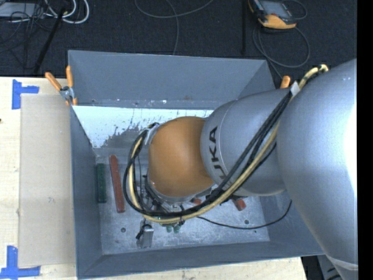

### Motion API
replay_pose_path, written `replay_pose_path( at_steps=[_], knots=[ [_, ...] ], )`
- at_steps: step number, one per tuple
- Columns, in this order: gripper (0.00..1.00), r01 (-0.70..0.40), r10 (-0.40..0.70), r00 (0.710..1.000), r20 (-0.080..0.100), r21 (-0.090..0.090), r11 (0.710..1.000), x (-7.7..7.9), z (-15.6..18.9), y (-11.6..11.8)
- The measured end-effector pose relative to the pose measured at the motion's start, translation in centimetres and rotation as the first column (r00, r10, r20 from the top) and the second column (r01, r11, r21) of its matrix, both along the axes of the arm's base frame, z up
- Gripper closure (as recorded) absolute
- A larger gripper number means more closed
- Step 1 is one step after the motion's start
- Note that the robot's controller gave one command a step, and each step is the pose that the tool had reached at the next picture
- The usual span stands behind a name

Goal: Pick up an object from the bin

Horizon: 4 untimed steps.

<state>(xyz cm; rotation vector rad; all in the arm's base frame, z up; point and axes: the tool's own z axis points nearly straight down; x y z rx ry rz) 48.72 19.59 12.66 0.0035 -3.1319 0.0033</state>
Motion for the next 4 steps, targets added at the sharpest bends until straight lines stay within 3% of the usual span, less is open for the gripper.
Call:
replay_pose_path(
  at_steps=[1,2,3,4],
  knots=[
    [0.00,0.023,-0.023,1.000,0.006,-0.001,1.000,4.1,-5.6,-2.9],
    [0.00,0.074,-0.074,0.997,0.018,0.002,0.997,5.7,4.7,-7.8],
    [0.00,-0.019,0.019,1.000,0.004,0.000,1.000,9.0,-5.7,-8.3],
    [1.00,-0.015,0.015,1.000,0.009,0.003,1.000,9.1,-5.2,-8.3]
  ],
)
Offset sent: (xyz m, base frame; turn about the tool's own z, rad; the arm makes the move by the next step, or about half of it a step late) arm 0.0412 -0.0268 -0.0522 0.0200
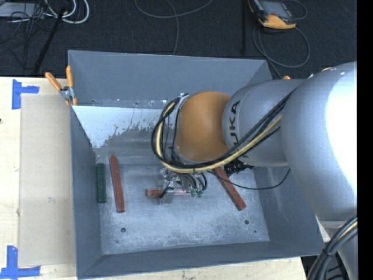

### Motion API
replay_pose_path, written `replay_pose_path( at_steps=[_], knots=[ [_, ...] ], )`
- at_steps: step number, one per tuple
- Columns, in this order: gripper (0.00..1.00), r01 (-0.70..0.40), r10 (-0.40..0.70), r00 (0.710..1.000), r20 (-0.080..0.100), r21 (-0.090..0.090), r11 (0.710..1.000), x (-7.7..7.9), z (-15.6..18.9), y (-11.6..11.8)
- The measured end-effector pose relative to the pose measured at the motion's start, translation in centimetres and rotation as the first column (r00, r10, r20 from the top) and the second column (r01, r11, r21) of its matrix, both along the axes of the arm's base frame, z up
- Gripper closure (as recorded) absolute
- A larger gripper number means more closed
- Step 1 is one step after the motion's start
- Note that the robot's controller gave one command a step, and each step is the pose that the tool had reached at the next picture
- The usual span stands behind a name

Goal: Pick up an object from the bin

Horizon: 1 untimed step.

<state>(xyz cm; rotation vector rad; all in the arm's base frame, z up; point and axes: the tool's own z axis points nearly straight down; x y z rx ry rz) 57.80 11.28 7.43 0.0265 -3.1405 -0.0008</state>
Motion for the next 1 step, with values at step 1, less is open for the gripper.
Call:
replay_pose_path(
  at_steps=[1],
  knots=[
    [1.00,-0.305,0.305,0.952,0.008,-0.003,0.952,-0.13,14.00,-4.92]
  ],
)
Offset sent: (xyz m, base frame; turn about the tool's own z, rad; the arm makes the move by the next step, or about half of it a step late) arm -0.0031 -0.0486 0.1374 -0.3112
